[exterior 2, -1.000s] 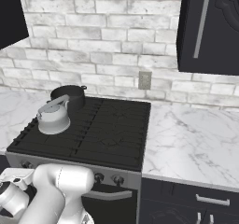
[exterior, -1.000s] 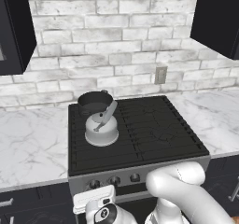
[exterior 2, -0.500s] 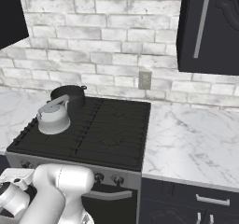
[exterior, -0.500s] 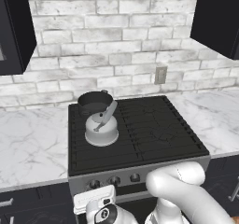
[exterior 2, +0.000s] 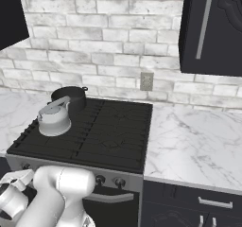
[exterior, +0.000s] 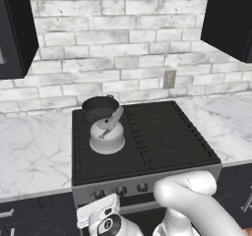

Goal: Pick the kettle from the counter and place it on a stove burner. Then turn the burner on.

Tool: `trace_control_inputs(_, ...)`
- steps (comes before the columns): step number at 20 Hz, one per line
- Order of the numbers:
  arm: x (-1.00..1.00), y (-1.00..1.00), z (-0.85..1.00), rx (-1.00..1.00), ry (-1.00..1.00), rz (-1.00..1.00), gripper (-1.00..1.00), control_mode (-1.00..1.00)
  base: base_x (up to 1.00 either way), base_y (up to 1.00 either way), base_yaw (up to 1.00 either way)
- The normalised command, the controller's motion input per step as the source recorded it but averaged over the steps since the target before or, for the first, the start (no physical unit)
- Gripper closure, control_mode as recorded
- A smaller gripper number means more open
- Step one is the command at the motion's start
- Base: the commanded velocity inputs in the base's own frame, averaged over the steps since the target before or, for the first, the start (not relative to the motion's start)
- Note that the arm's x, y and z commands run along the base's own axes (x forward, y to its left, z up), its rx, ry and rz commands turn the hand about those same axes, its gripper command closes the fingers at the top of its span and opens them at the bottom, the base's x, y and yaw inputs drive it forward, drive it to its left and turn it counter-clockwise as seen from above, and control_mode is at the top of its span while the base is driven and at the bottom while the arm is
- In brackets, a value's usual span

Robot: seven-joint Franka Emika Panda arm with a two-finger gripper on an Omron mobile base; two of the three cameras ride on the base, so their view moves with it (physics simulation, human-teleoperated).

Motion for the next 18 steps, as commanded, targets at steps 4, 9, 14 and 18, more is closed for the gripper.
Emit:
trace_control_inputs(4,0.00,0.02,-0.38,-0.25,0.25,0.21,1.00,-1.00,0.00,0.00,0.00)
trace_control_inputs(9,0.00,0.00,-0.45,-0.26,0.28,0.21,1.00,-1.00,0.00,0.00,0.00)
trace_control_inputs(14,0.00,0.00,-0.51,-0.27,0.30,0.22,1.00,-1.00,0.00,0.00,0.00)
trace_control_inputs(18,0.00,0.00,-0.60,-0.30,0.30,0.21,1.00,-1.00,0.00,0.00,0.00)
